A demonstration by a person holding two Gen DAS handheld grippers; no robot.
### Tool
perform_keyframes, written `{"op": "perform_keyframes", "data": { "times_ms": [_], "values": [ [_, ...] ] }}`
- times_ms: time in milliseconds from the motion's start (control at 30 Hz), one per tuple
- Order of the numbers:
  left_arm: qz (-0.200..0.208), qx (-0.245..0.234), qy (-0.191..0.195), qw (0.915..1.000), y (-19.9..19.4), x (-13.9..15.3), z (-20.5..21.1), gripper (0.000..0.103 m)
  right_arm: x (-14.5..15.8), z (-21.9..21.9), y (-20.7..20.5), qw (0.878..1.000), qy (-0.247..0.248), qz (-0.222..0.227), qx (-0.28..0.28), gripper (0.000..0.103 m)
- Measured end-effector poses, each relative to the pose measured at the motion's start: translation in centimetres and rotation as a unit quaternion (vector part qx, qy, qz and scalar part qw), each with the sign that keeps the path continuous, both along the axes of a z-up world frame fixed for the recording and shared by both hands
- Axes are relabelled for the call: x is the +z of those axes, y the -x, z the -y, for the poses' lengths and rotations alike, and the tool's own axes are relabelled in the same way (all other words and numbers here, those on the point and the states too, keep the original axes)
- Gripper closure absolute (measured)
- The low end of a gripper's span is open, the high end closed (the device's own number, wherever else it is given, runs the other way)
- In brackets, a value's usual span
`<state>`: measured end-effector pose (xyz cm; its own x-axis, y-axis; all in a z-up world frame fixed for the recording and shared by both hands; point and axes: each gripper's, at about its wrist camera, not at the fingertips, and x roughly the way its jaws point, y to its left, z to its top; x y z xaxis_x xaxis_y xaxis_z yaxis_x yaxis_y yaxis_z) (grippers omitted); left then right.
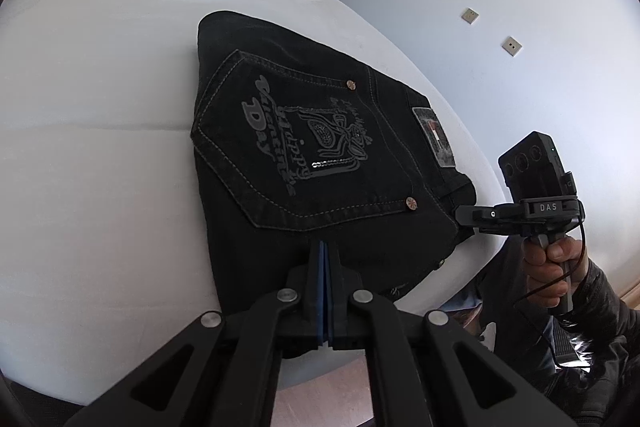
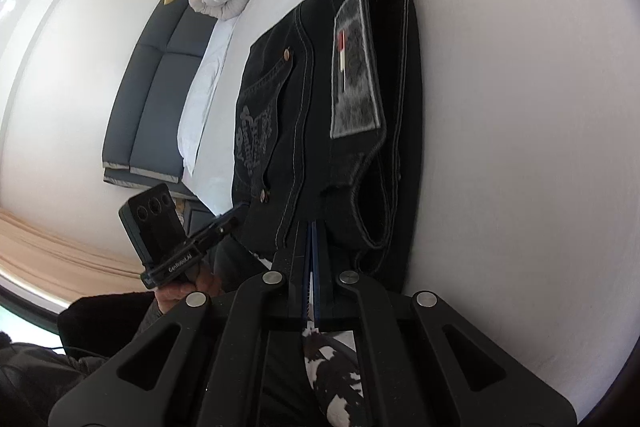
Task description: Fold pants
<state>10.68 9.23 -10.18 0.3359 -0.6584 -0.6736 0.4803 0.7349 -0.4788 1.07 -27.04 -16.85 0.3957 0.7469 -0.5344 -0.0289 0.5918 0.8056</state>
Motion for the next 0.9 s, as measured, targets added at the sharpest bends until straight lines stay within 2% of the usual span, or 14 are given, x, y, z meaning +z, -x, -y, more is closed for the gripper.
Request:
{"op": "perform_keyframes", "data": {
  "times_ms": [167, 267, 300, 333, 367, 400, 433, 467, 500, 567, 667, 833, 900],
  "values": [
    [0.002, 0.004, 0.013, 0.9999, 0.0, -0.3, -0.2, 0.099, -1.8, 0.5, -0.1, 0.998, -0.057, 0.012, -0.011, 0.103],
    [0.019, 0.009, 0.014, 0.9997, 0.8, 1.1, -0.5, 0.097, -0.5, 0.6, 0.9, 0.998, -0.048, 0.036, -0.003, 0.100],
    [0.025, 0.011, 0.018, 0.9995, 1.0, 1.8, -0.8, 0.087, 0.3, 0.8, 1.2, 0.998, -0.041, 0.048, -0.003, 0.100],
    [0.035, 0.017, 0.024, 0.9990, 1.2, 2.6, -1.6, 0.069, 0.9, 1.1, 1.6, 0.998, -0.036, 0.059, -0.004, 0.099],
    [0.044, 0.024, 0.032, 0.9982, 1.3, 3.4, -2.3, 0.062, 1.8, 1.6, 1.9, 0.997, -0.031, 0.074, -0.009, 0.093],
    [0.052, 0.035, 0.038, 0.9973, 1.0, 4.2, -3.0, 0.056, 2.3, 2.1, 1.9, 0.996, -0.029, 0.082, -0.016, 0.080],
    [0.052, 0.040, 0.043, 0.9969, 0.5, 4.7, -3.7, 0.056, 2.9, 2.8, 2.0, 0.995, -0.031, 0.089, -0.027, 0.071],
    [0.050, 0.046, 0.045, 0.9967, -0.1, 5.0, -4.1, 0.056, 3.3, 3.7, 1.8, 0.994, -0.037, 0.095, -0.048, 0.044],
    [0.048, 0.054, 0.040, 0.9966, -0.9, 5.0, -4.4, 0.056, 3.4, 4.5, 1.7, 0.992, -0.041, 0.096, -0.066, 0.028],
    [0.028, 0.064, 0.025, 0.9973, -2.8, 4.4, -4.4, 0.056, 3.0, 5.6, 0.4, 0.991, -0.046, 0.081, -0.091, 0.028],
    [-0.009, 0.063, 0.016, 0.9978, -5.4, 2.7, -3.6, 0.056, 1.5, 6.5, -1.8, 0.993, -0.031, 0.035, -0.109, 0.028],
    [-0.046, 0.056, 0.005, 0.9973, -8.0, 0.9, -2.0, 0.055, 1.1, 5.8, -5.4, 0.996, -0.014, -0.003, -0.090, 0.031],
    [-0.052, 0.053, 0.001, 0.9972, -8.7, 0.6, -1.6, 0.053, 1.2, 5.0, -6.9, 0.997, 0.002, -0.017, -0.081, 0.038]
  ]
}}
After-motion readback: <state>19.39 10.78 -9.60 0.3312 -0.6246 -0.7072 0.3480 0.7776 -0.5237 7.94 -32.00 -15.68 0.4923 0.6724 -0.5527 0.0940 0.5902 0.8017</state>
